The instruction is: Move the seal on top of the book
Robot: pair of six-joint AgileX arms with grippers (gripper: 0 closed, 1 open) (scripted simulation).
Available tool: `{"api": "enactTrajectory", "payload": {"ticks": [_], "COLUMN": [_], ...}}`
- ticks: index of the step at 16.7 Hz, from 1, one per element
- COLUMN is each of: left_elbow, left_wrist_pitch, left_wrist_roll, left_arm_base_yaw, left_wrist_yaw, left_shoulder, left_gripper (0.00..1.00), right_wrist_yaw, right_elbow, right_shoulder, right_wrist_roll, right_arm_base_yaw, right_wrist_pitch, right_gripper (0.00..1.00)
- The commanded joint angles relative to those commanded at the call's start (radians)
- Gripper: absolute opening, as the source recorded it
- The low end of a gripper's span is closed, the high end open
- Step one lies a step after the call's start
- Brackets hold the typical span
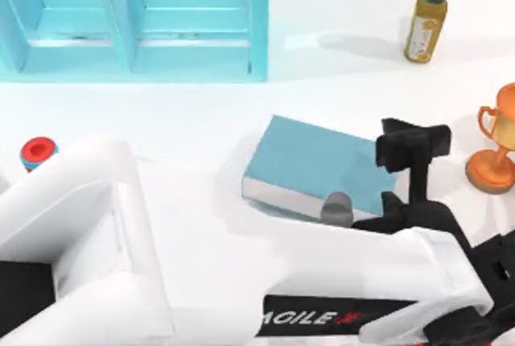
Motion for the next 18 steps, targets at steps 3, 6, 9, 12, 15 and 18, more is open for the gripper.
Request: {"api": "enactTrajectory", "payload": {"ticks": [3,6,9,12,15,18], "left_elbow": [0.059,0.096,0.108,0.115,0.132,0.138], "left_wrist_pitch": [-0.252,-0.555,-0.824,-1.009,-1.102,-1.116], "left_wrist_roll": [-0.216,-0.487,-0.751,-0.940,-1.038,-1.053], "left_arm_base_yaw": [-0.092,-0.147,-0.174,-0.194,-0.203,-0.204], "left_wrist_yaw": [0.008,-0.003,-0.025,-0.033,-0.036,-0.037], "left_shoulder": [-0.055,-0.066,0.001,0.108,0.189,0.205], "left_gripper": [1.00,1.00,1.00,1.00,1.00,1.00], "right_wrist_yaw": [0.000,0.000,0.000,0.000,0.000,0.000], "right_elbow": [0.000,0.000,0.000,0.000,0.000,0.000], "right_shoulder": [0.000,0.000,0.000,0.000,0.000,0.000], "right_wrist_roll": [0.000,0.000,0.000,0.000,0.000,0.000], "right_arm_base_yaw": [0.000,0.000,0.000,0.000,0.000,0.000], "right_wrist_pitch": [0.000,0.000,0.000,0.000,0.000,0.000], "right_gripper": [1.00,1.00,1.00,1.00,1.00,1.00]}}
